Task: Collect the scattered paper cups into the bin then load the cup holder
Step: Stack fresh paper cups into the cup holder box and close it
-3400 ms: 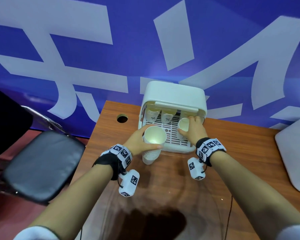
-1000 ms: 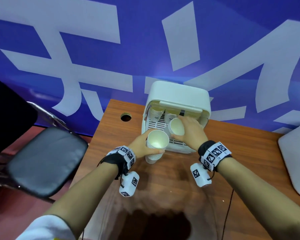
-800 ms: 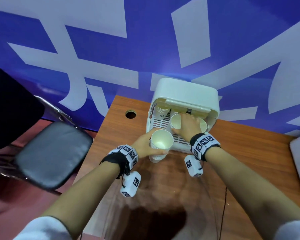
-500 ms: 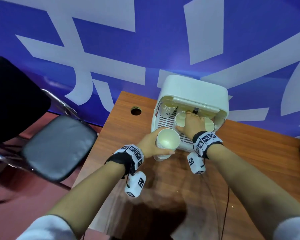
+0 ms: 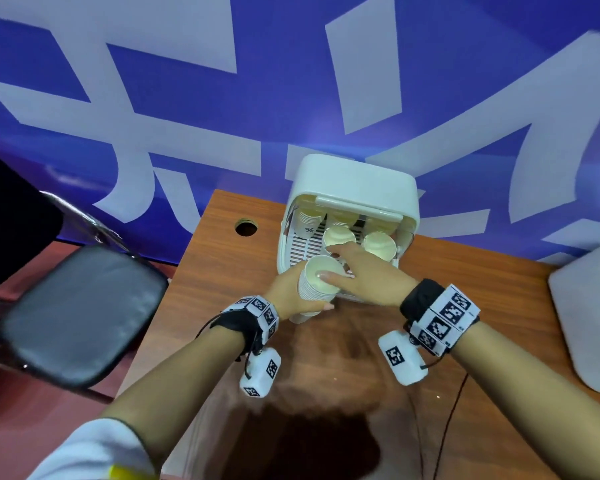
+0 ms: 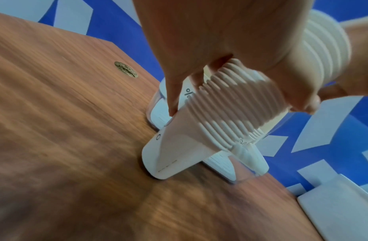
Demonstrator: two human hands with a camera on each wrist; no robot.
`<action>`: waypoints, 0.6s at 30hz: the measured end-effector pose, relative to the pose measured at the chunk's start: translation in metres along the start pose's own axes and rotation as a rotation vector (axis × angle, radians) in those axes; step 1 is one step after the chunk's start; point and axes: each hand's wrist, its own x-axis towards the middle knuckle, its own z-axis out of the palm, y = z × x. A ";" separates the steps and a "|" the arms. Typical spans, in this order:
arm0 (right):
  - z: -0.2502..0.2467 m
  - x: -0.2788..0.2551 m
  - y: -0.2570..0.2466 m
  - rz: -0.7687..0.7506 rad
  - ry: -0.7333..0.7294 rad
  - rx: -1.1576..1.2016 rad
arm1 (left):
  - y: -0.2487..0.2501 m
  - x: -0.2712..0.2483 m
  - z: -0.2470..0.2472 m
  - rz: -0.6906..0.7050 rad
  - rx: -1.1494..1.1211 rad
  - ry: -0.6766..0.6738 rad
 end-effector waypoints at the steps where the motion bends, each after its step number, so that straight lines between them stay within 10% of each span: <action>1: 0.004 -0.002 -0.005 -0.005 -0.007 -0.103 | 0.003 0.001 0.002 -0.002 0.008 0.006; 5: 0.022 -0.004 -0.016 0.026 0.019 -0.490 | 0.010 0.003 0.009 -0.004 0.082 -0.044; 18: 0.020 -0.004 -0.010 -0.237 -0.014 -0.413 | 0.008 -0.006 0.004 -0.006 -0.009 -0.045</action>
